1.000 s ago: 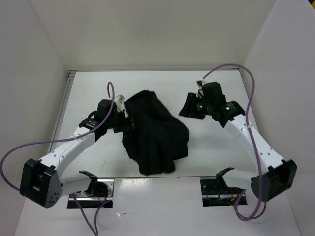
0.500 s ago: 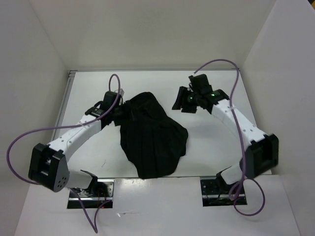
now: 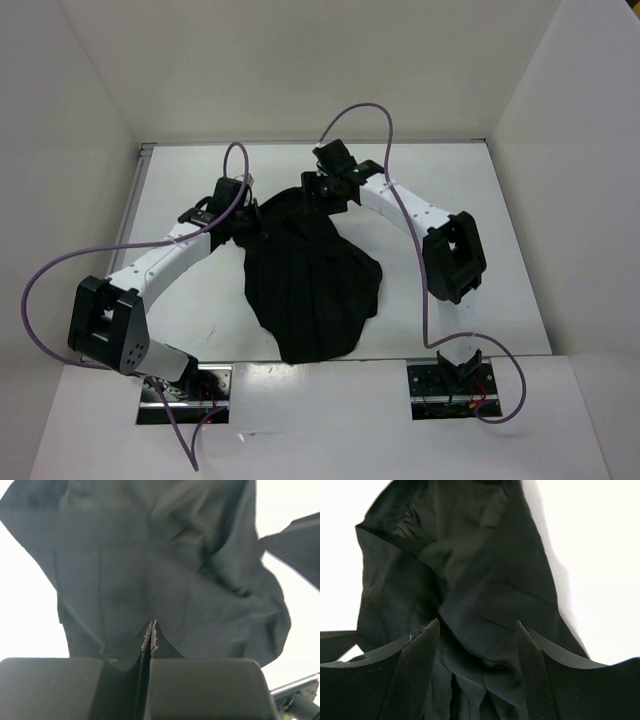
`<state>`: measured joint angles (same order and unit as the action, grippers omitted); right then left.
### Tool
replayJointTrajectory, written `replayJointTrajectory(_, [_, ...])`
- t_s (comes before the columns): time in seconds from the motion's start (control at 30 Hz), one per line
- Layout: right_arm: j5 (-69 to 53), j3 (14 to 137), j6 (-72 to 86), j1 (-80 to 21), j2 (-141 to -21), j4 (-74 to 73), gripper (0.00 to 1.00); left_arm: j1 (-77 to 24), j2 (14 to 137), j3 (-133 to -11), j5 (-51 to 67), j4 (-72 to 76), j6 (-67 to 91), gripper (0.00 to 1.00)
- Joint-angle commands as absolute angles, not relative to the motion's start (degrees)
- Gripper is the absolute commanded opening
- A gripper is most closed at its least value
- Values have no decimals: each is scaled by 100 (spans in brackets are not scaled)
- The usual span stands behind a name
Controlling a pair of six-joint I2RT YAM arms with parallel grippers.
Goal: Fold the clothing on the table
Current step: Flatten the skirt out
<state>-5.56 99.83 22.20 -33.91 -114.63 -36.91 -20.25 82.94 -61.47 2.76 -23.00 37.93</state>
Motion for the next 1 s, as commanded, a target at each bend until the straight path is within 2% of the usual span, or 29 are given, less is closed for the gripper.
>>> replayJointTrajectory(0.0, [-220, 10546, 2004, -3507, -11591, -3665, 68, -1978, 7998, -5863, 220, -2373, 3946, 0])
replayJointTrajectory(0.27, [-27, 10951, 1951, -3621, -12339, -3761, 70, -1978, 7770, -5573, 272, -2373, 4052, 0])
replayJointTrajectory(0.33, [26, 11021, 1899, -3621, -12577, -3832, 69, -1978, 7709, -5572, 272, -2426, 4104, 0])
replayJointTrajectory(0.43, [237, 10890, 1846, -3621, -12682, -3885, 60, -1978, 7603, -5459, 272, -2426, 4104, 0])
replayJointTrajectory(0.47, [307, 10890, 1846, -3621, -12683, -3885, 35, -1978, 7603, -5406, 272, -2426, 4165, 0])
replayJointTrajectory(0.53, [439, 10828, 1793, -3621, -12561, -3990, 2, -1978, 7550, -5405, 220, -2426, 4166, 0])
replayJointTrajectory(0.67, [1281, 10828, 1915, -3621, -11650, -3842, 0, -1978, 7497, -5353, 220, -2373, 4166, 0])
replayJointTrajectory(0.8, [2851, 11590, 2179, -3673, -10865, -4007, 0, -1978, 7628, -5493, 220, -2373, 4166, 0])
replayJointTrajectory(0.97, [3217, 11279, 2320, -3858, -9872, -4113, 0, -1978, 7629, -5555, 272, -2268, 4166, 0])
